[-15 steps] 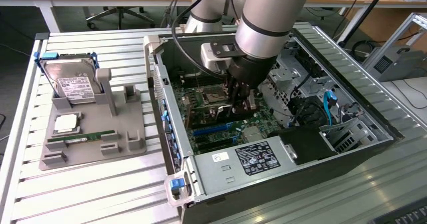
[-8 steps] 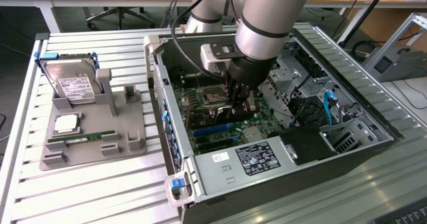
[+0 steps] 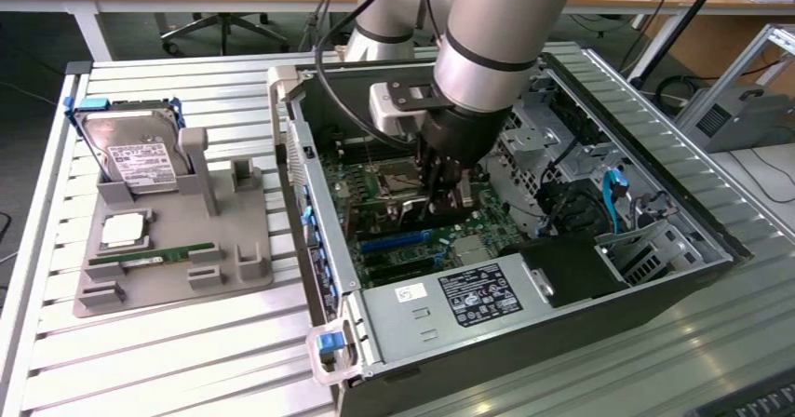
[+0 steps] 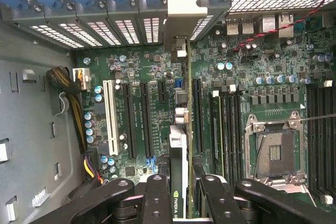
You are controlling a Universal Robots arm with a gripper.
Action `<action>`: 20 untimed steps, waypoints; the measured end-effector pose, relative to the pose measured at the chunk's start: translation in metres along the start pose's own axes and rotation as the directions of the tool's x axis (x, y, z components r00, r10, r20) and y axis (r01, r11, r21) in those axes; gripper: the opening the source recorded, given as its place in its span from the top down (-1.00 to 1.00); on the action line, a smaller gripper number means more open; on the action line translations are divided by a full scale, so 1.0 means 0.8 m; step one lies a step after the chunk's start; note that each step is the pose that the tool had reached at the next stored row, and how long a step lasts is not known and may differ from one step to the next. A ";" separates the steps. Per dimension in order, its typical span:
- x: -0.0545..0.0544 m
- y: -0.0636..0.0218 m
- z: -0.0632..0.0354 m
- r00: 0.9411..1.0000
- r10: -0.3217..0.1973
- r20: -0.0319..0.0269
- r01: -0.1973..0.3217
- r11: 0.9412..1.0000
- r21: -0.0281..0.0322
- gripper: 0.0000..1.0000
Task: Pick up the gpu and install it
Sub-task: 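Insert the gpu into the slot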
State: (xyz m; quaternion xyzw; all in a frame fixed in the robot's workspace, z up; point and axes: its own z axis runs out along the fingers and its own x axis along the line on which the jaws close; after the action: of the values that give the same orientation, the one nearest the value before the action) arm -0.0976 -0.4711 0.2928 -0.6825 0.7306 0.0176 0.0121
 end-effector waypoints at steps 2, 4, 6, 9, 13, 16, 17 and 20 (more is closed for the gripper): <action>0.000 0.002 0.000 1.000 0.000 0.000 0.000 1.000 0.000 0.47; 0.000 0.004 0.004 1.000 0.000 0.000 0.000 1.000 0.000 0.47; 0.001 0.004 0.007 1.000 0.000 0.000 0.000 1.000 0.000 0.47; 0.001 0.005 0.011 1.000 0.000 0.000 0.000 1.000 0.000 0.47; 0.001 0.007 0.012 1.000 0.000 0.000 0.000 1.000 0.000 0.47; 0.001 0.008 0.014 1.000 0.000 0.000 0.000 1.000 0.000 0.47; 0.001 0.008 0.015 1.000 0.000 0.000 0.000 1.000 0.000 0.47; 0.001 0.009 0.017 1.000 0.000 0.000 0.000 1.000 0.000 0.47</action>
State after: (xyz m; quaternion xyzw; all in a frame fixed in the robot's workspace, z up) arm -0.1047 -0.4711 0.2793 -0.6826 0.7305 0.0175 0.0119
